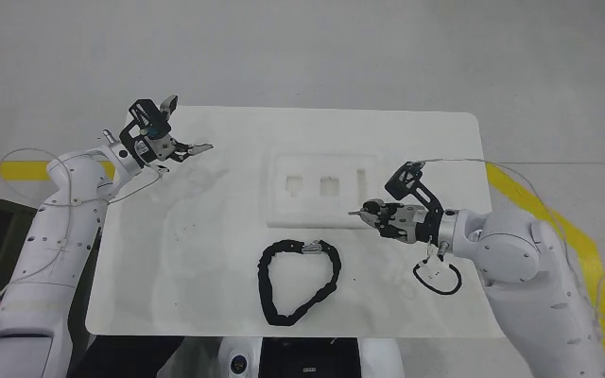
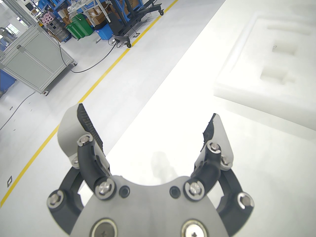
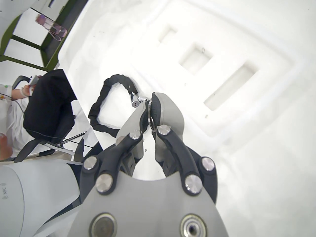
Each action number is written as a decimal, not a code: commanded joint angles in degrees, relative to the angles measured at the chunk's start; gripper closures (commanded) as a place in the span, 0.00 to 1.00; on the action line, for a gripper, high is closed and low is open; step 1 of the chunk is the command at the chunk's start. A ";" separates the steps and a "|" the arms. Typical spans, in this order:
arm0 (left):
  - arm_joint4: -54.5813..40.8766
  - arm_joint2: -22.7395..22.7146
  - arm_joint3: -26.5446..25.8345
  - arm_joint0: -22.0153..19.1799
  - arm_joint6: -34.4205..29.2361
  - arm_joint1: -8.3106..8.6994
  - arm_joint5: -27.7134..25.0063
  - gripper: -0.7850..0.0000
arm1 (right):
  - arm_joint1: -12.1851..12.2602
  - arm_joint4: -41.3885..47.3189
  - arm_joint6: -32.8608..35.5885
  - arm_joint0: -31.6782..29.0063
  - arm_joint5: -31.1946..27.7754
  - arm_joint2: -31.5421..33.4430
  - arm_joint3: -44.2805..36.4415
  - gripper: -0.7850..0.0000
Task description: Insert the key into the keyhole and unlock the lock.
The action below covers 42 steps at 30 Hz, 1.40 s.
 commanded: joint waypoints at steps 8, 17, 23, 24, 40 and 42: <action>0.00 0.00 0.00 0.00 0.00 0.00 0.00 0.00 | 1.23 6.68 -1.74 -5.39 -8.94 6.17 1.46 1.00; 0.00 0.00 0.00 0.00 0.00 0.00 0.00 0.00 | 2.53 10.46 -0.72 -8.92 -12.63 12.10 1.86 1.00; 0.00 0.00 0.00 0.00 0.00 0.00 0.00 0.00 | 2.67 10.63 -1.76 -9.43 -13.60 13.04 1.91 1.00; 0.00 0.00 0.00 0.00 0.00 0.00 0.00 0.00 | 2.67 10.63 -1.76 -9.43 -13.60 13.04 1.91 1.00; 1.23 2.34 -10.80 3.80 0.43 0.19 -6.03 0.00 | 2.67 10.63 -1.76 -9.43 -13.60 13.04 1.91 1.00; 1.10 3.14 -12.75 4.53 0.88 0.17 -7.82 0.00 | 2.67 10.63 -1.76 -9.43 -13.60 13.04 1.91 1.00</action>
